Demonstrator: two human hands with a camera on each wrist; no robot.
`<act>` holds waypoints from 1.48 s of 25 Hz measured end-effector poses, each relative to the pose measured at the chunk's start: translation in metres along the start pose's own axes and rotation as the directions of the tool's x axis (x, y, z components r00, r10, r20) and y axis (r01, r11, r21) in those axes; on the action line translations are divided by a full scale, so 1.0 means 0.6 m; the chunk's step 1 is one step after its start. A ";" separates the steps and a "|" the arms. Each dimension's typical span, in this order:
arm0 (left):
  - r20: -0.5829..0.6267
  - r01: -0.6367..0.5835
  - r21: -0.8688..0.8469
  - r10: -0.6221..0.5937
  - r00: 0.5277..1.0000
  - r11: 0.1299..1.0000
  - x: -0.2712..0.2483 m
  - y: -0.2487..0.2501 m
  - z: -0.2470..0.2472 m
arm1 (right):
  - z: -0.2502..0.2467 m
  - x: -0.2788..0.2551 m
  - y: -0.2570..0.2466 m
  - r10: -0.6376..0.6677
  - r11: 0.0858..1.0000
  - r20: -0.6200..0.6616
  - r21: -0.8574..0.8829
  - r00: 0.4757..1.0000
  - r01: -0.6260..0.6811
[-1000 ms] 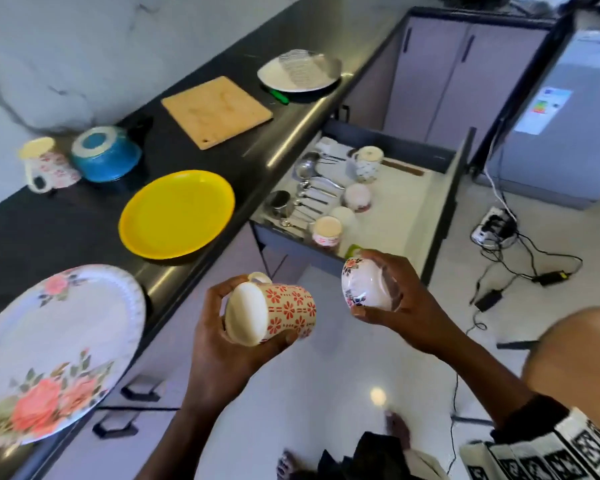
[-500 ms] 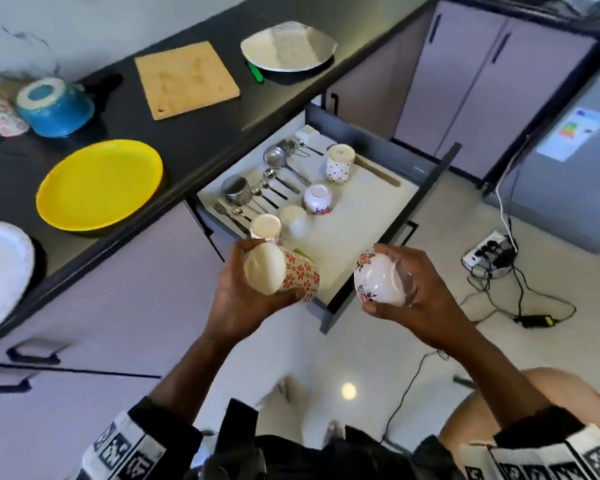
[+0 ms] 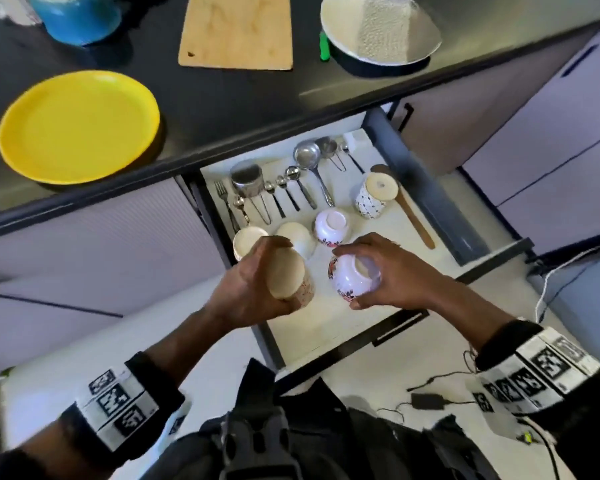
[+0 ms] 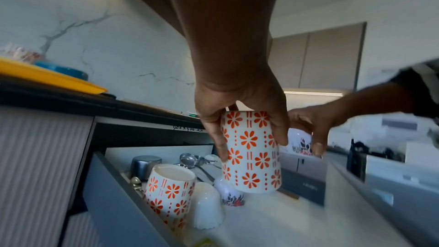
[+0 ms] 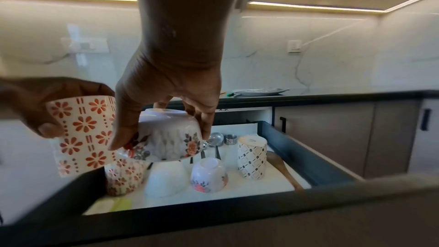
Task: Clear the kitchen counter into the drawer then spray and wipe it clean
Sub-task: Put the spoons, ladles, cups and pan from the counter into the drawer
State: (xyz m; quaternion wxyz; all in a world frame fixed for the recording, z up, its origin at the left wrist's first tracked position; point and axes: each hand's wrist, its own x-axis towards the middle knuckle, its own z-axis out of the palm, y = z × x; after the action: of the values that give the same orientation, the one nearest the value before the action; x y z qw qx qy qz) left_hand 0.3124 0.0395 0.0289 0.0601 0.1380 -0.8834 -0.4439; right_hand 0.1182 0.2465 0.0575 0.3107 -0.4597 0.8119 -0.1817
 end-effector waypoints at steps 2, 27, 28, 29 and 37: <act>0.119 -0.006 0.072 -0.003 0.993 0.997 0.020 0.004 0.015 | -0.018 0.038 0.029 0.013 0.999 0.106 -0.051 0.994 -0.007; 0.270 0.020 0.690 -0.283 0.920 0.724 0.129 -0.024 0.178 | -0.001 0.235 0.209 -0.150 0.633 0.710 -0.465 0.688 0.618; 0.262 0.020 0.692 -0.277 0.925 0.721 0.129 -0.022 0.181 | 0.006 0.232 0.209 -0.160 0.626 0.696 -0.477 0.700 0.617; 0.247 0.025 0.690 -0.268 0.931 0.723 0.129 -0.021 0.182 | 0.013 0.230 0.208 -0.173 0.622 0.678 -0.487 0.714 0.613; 0.206 0.054 0.658 -0.249 0.946 0.751 0.121 -0.038 0.190 | 0.048 0.235 0.199 -0.183 0.556 0.579 -0.606 0.794 0.570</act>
State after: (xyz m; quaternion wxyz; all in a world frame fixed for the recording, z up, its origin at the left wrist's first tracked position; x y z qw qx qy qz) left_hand 0.2215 0.0926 -0.0586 -0.1535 0.1575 -0.9666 -0.1316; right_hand 0.0076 0.1864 -0.0807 0.2215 -0.7421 0.5926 0.2215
